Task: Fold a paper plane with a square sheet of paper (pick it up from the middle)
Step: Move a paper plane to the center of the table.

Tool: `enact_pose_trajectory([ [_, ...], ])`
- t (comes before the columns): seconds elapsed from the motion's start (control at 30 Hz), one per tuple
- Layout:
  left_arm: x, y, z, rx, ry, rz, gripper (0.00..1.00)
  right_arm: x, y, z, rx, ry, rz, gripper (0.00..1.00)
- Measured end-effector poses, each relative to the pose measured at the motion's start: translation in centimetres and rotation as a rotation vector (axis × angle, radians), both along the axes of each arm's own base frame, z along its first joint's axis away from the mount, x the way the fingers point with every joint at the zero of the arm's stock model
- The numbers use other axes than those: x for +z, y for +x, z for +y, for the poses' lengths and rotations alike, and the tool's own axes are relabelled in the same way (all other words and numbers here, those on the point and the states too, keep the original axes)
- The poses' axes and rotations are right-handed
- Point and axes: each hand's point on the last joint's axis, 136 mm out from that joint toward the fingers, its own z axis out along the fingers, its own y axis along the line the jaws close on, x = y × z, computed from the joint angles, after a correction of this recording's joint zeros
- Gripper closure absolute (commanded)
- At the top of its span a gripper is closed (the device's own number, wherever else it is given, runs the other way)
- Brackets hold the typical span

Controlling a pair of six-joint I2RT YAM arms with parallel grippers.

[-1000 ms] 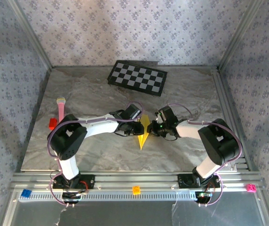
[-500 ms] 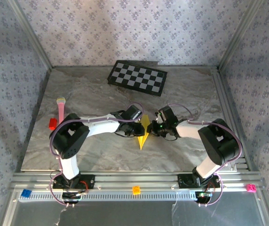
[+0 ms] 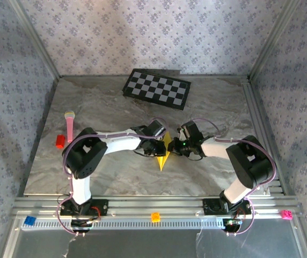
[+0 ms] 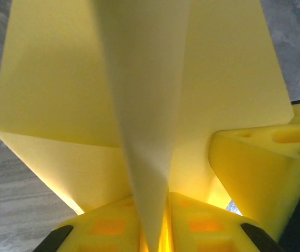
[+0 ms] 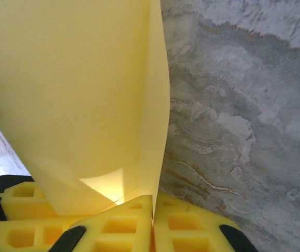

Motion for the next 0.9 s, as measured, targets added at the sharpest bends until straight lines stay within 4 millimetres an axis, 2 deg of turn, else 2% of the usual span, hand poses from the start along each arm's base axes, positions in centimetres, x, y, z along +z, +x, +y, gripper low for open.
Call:
enact_pose_trajectory([
  [0.27,0.1,0.2,-0.2,-0.003,0.004,-0.003,0.87,0.0,0.0,0.0,-0.001,0.002,-0.002,0.87],
  [0.43,0.2,0.5,-0.2,-0.002,0.011,-0.009,0.91,0.0,0.1,-0.1,-0.006,0.002,0.0,0.79],
  [0.5,0.1,0.6,0.0,0.005,0.024,-0.016,0.93,0.1,0.1,-0.2,-0.009,0.002,0.0,0.71],
  [0.53,0.0,0.6,0.2,0.009,0.036,-0.018,0.93,0.3,0.2,-0.4,-0.011,-0.001,-0.003,0.66],
  [0.67,0.0,1.1,1.1,0.033,0.09,-0.037,0.94,1.8,0.6,-1.6,-0.04,-0.021,-0.043,0.57],
  [0.8,0.0,1.5,2.0,0.06,0.144,-0.055,0.94,3.5,1.2,-3.1,-0.078,-0.039,-0.093,0.56],
  [0.9,0.1,1.7,2.5,0.075,0.171,-0.058,0.95,3.5,1.1,-4.1,-0.106,-0.053,-0.097,0.56],
])
